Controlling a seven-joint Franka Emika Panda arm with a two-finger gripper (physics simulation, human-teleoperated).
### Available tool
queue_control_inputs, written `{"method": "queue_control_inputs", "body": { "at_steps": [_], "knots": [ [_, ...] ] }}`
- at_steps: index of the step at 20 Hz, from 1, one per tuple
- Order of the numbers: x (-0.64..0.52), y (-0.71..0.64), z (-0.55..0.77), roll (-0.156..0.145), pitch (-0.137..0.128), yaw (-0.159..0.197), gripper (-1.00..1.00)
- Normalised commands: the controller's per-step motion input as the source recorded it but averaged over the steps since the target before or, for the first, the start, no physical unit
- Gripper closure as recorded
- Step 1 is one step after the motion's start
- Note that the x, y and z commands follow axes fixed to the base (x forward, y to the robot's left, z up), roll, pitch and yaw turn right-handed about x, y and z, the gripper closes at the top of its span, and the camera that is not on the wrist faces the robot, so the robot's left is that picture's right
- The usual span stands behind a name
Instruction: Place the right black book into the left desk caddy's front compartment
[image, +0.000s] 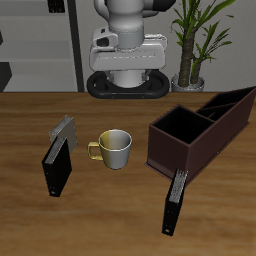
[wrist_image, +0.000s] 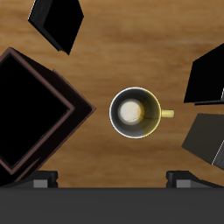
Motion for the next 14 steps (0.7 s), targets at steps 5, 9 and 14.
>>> {"method": "queue_control_inputs", "body": {
  "at_steps": [5, 9, 14],
  "knots": [
    [0.13, -0.29, 0.06, -0.010, -0.015, 0.010, -1.00],
    [0.16, -0.37, 0.06, -0.008, -0.009, -0.020, -1.00],
    [0.11, -0.29, 0.07, -0.039, -0.025, -0.017, -1.00]
  ]
}}
